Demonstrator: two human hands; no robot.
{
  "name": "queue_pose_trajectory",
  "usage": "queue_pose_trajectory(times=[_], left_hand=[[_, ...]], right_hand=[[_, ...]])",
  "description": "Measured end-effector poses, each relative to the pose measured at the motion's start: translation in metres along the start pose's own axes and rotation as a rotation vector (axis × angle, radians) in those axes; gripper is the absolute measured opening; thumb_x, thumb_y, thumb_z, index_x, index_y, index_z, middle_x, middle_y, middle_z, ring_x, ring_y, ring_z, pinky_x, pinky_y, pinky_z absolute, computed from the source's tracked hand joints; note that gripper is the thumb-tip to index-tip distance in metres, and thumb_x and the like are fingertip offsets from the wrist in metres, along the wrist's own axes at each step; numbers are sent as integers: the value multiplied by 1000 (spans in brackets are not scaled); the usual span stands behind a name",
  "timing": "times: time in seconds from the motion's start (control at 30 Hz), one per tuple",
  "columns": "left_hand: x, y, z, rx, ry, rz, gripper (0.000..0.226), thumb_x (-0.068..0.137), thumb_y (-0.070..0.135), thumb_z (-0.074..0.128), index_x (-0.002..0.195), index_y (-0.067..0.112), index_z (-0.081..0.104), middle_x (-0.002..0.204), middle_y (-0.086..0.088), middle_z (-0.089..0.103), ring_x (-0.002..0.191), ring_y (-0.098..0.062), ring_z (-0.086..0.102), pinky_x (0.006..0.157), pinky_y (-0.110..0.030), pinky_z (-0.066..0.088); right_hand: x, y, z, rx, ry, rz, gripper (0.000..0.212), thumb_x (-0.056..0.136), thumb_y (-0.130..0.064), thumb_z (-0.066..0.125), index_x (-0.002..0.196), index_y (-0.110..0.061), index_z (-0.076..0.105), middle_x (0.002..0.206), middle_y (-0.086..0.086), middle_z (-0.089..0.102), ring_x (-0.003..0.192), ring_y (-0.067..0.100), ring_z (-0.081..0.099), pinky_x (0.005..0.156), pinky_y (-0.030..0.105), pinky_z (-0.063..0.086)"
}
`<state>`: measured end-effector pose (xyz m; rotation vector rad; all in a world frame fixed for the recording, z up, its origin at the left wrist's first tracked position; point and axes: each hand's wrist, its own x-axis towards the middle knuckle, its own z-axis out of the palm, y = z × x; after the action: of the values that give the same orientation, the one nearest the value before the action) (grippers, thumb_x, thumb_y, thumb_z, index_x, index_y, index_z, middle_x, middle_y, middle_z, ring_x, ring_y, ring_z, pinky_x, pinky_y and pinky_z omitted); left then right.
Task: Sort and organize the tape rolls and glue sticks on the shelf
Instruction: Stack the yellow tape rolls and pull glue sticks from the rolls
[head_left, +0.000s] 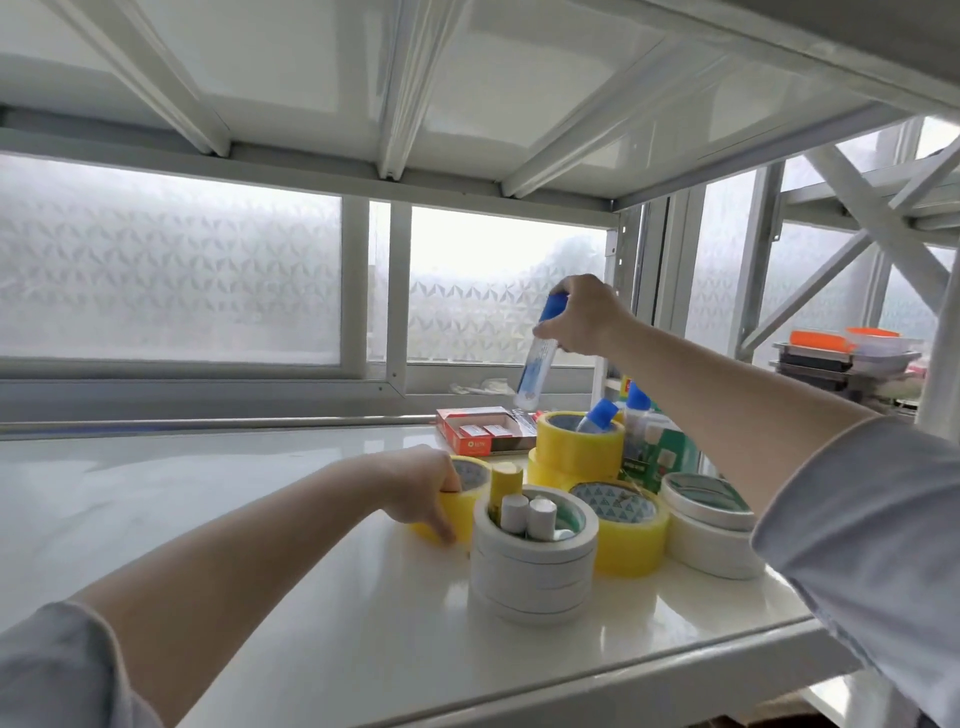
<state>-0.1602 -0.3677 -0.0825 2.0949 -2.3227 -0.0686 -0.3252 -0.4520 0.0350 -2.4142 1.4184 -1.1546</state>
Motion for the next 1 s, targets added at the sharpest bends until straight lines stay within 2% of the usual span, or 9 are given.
queue_pose_trajectory(times=[0.1, 0.2, 0.33, 0.5, 0.6, 0.7, 0.8, 0.9, 1.0], left_hand=[[-12, -22, -3, 12, -2, -61, 31, 76, 37, 73, 79, 9, 62, 60, 3, 38, 68, -20, 40, 49, -25, 28], [-25, -44, -4, 4, -10, -117, 34, 76, 38, 73, 61, 18, 50, 59, 4, 38, 61, -17, 40, 49, -25, 29], [-38, -67, -4, -24, -5, -164, 40, 76, 38, 73, 54, 21, 43, 59, 5, 38, 65, -18, 40, 51, -26, 30], [-50, -74, -3, -78, 0, -181, 39, 76, 36, 73, 54, 18, 47, 56, 5, 35, 53, -12, 34, 49, -25, 28], [-56, -75, -8, -83, 9, -183, 33, 76, 36, 73, 63, 12, 55, 57, 5, 35, 52, -11, 34, 49, -24, 27], [-63, -77, -15, -89, 37, -182, 37, 76, 35, 74, 54, 22, 47, 58, 6, 38, 55, -12, 37, 49, -23, 30], [-70, -79, -21, -83, 66, -177, 35, 75, 37, 75, 55, 23, 49, 59, 7, 41, 57, -13, 40, 52, -24, 32], [-78, -78, -24, -74, 68, -176, 33, 73, 39, 75, 56, 23, 51, 61, 6, 42, 58, -14, 40, 57, -25, 33], [-87, -73, -27, -66, 71, -172, 33, 74, 39, 75, 55, 25, 51, 60, 8, 44, 58, -13, 41, 56, -24, 34]], right_hand=[[-13, -4, 26, -23, -219, 62, 41, 78, -9, 73, 115, -1, 57, 102, 15, 61, 80, 25, 61, 83, 41, 58], [-31, 1, 57, -154, -336, 56, 40, 79, -17, 73, 114, -4, 58, 106, 13, 63, 77, 20, 59, 77, 33, 57], [-36, 3, 67, -168, -345, 52, 40, 81, -21, 72, 116, -6, 60, 112, 14, 66, 79, 18, 56, 73, 28, 51], [-38, -1, 62, -210, -388, 74, 53, 82, -30, 72, 123, -2, 55, 120, 14, 63, 97, 24, 65, 87, 33, 54], [-40, -3, 46, -228, -409, 65, 62, 80, -37, 72, 127, -2, 51, 128, 14, 57, 112, 26, 59, 97, 37, 50], [-44, -2, 19, -261, -382, 62, 60, 81, -39, 71, 124, 0, 56, 130, 14, 55, 118, 29, 55, 99, 39, 47], [-53, 11, -6, -306, -437, 92, 48, 78, -31, 75, 115, -3, 66, 122, 13, 64, 109, 27, 62, 91, 35, 53], [-76, 29, -15, -429, -695, 123, 38, 72, -28, 80, 106, -14, 71, 105, 0, 70, 96, 14, 64, 81, 25, 53], [-100, 45, -2, -580, -827, 90, 25, 71, -28, 80, 93, -21, 71, 86, -7, 63, 89, 13, 59, 73, 24, 49]])
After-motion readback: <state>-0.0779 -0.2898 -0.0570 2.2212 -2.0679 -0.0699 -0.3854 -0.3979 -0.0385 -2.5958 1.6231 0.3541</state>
